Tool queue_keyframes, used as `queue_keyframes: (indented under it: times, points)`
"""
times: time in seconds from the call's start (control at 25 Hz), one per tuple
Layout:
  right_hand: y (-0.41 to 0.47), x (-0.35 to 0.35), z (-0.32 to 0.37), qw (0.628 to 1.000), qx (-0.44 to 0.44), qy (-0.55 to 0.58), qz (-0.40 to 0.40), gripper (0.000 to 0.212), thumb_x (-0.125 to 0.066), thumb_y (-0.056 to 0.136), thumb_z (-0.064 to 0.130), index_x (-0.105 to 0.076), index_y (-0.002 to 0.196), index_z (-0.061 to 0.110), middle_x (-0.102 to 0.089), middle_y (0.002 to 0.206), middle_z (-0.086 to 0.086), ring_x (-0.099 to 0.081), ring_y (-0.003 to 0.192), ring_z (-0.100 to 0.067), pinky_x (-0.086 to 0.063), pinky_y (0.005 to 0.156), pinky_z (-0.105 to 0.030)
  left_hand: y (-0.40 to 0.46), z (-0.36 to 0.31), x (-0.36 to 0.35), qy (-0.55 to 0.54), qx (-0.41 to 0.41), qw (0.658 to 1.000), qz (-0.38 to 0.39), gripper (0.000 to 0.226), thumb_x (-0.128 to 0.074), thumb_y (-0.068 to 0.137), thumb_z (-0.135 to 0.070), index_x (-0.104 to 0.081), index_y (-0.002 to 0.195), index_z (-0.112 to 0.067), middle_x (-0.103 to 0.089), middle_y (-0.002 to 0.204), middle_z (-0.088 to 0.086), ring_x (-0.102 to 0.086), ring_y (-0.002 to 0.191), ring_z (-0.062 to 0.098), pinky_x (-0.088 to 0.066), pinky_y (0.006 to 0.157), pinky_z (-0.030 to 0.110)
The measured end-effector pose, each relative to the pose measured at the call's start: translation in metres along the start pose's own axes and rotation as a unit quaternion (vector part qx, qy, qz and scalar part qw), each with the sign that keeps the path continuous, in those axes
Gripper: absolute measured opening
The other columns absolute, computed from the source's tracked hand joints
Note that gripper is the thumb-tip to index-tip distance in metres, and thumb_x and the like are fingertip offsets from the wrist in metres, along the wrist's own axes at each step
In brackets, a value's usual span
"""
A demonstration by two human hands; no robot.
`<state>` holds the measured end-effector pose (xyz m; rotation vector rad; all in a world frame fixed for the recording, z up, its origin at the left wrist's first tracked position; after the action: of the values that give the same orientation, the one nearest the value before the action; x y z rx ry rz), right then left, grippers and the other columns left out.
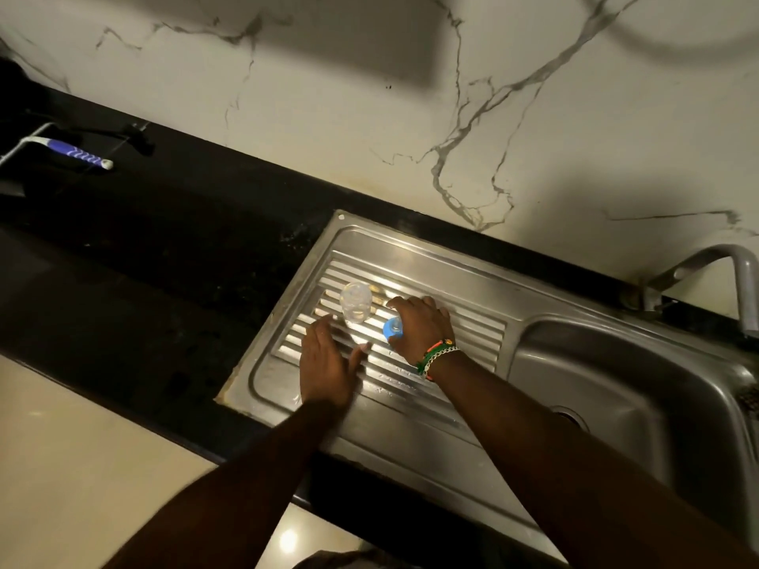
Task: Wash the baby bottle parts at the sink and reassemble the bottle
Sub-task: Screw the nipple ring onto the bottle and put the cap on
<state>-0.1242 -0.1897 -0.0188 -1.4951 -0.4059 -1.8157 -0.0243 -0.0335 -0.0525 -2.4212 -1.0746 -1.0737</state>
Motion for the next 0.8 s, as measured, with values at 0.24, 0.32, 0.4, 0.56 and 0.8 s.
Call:
queue_keyframes:
  times: [0.24,0.32,0.4,0.56,0.8]
  points:
    - [0.009,-0.012,0.002,0.998,0.009,-0.063,0.029,0.042,-0.07,0.085,0.025,-0.06,0.125,0.035,-0.064,0.125,0.004,-0.049,0.124,-0.024,-0.03,0.102,-0.041,0.071,-0.013,0.012,-0.012,-0.023,0.998,0.065,0.097,-0.085,0.078,-0.046,-0.031,0.155,-0.02,-0.04,0.155,0.01,-0.042,0.139,0.027,-0.039,0.106,0.037]
    - [0.005,-0.008,0.002,0.998,0.028,-0.055,0.012,0.038,-0.068,0.087,0.028,-0.059,0.123,0.035,-0.064,0.123,0.004,-0.049,0.123,-0.024,-0.03,0.1,-0.04,0.083,-0.023,0.011,0.001,-0.046,0.995,0.084,0.087,-0.086,0.079,-0.035,-0.039,0.151,-0.021,-0.05,0.148,0.009,-0.051,0.131,0.026,-0.041,0.1,0.031]
    - [-0.001,0.004,-0.003,0.999,0.028,-0.022,-0.009,0.039,-0.065,0.087,0.03,-0.057,0.125,0.034,-0.063,0.121,0.002,-0.05,0.121,-0.026,-0.032,0.099,-0.039,0.084,-0.027,0.012,-0.016,-0.048,0.995,0.09,0.072,-0.085,0.081,-0.029,-0.047,0.143,-0.021,-0.06,0.136,0.008,-0.06,0.12,0.027,-0.048,0.097,0.034]
    - [-0.023,0.032,-0.033,0.99,-0.001,0.136,-0.029,0.051,-0.059,0.088,0.029,-0.052,0.138,0.036,-0.06,0.12,-0.005,-0.057,0.115,-0.031,-0.045,0.1,-0.043,0.075,-0.053,0.018,-0.082,-0.049,0.994,0.058,0.065,-0.083,0.078,-0.038,-0.044,0.129,-0.024,-0.064,0.115,0.001,-0.067,0.102,0.021,-0.058,0.086,0.05]
    - [-0.094,0.103,-0.127,0.929,-0.058,0.318,-0.177,0.03,-0.062,0.083,0.01,-0.072,0.108,0.022,-0.072,0.103,-0.003,-0.063,0.098,-0.025,-0.052,0.088,-0.035,0.031,-0.199,-0.014,-0.175,-0.083,0.979,0.065,0.056,-0.084,0.077,-0.023,-0.055,0.125,-0.025,-0.063,0.112,-0.005,-0.062,0.099,0.012,-0.048,0.076,0.016]
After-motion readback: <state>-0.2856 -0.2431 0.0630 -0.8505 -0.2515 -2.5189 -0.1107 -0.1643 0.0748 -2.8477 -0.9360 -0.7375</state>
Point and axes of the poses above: each hand's wrist, its own y-axis towards the middle knuckle, its own x-axis out of the back of the hand, z = x × y, the point moved 4 cm from there along y, towards the middle knuckle
